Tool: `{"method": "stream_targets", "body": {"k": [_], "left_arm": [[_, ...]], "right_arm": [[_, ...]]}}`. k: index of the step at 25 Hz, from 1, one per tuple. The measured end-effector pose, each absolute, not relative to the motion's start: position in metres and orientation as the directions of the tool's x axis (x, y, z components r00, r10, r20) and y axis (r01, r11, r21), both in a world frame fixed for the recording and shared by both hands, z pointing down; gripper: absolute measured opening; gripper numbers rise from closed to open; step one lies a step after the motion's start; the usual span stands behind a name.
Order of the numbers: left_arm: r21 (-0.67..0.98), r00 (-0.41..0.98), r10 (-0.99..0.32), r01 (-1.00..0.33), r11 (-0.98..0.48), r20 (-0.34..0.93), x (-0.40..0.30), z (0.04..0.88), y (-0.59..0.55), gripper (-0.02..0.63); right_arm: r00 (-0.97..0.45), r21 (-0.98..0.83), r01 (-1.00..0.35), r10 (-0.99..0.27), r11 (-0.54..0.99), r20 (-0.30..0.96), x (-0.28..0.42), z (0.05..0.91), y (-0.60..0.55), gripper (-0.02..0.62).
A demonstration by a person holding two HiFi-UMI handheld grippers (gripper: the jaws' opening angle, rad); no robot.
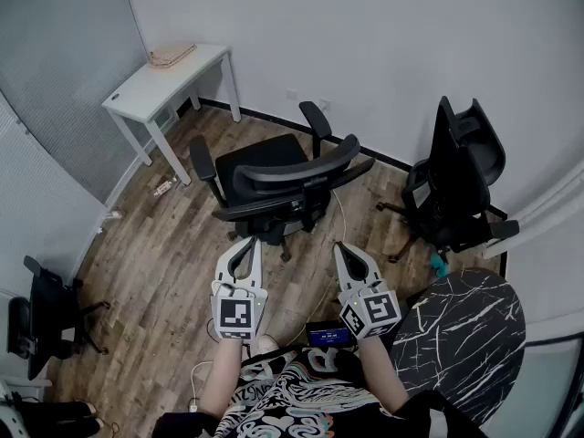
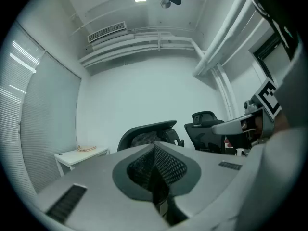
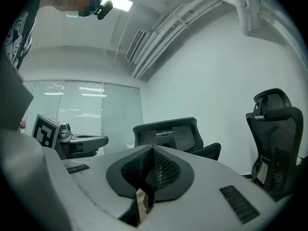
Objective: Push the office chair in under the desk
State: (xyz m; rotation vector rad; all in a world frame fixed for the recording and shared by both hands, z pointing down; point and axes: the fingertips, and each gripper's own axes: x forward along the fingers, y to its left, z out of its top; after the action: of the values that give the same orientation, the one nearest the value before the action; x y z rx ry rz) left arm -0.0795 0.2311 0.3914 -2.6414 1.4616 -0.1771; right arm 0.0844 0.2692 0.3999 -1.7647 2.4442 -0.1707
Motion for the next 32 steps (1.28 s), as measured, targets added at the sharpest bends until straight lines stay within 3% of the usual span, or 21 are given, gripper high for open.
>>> {"method": "stream_targets", "body": {"k": [19,24,27,30,32], "left_arm": [[-0.226,0.524,-0.851,-0.825,-0.519,0.04,-0.056,0.379,0.251,0.023],[-0.159,0.451,-0.892,-0.883,-0.441,-0.035,-0.078,0.373,0.258,0.023],[-0.065,0.438,-0.899,-0.898,-0.435,-0.026,-0.087,0.379,0.26,0.023],[0.18,0.51,-0.86,-0.846,-0.501,0.002,-0.088,0.395,0.258,0.023],[0.146,0.47,-0.882,-0.876,-0.46,0.038,-0.093,0.401,0.253,0.023]], "right_arm": [[-0.379,-0.156,-0.91,-0.923,0.384,-0.057,0.1,0.397,0.283,0.008],[-0.417,-0.189,-0.882,-0.902,0.432,-0.115,0.111,0.397,0.296,0.008],[-0.414,-0.19,-0.882,-0.902,0.431,-0.124,0.121,0.398,0.301,0.008],[-0.404,-0.186,-0.888,-0.907,0.42,-0.121,0.129,0.4,0.299,0.008],[-0.396,-0.183,-0.893,-0.911,0.411,-0.111,0.131,0.4,0.292,0.008]]}}
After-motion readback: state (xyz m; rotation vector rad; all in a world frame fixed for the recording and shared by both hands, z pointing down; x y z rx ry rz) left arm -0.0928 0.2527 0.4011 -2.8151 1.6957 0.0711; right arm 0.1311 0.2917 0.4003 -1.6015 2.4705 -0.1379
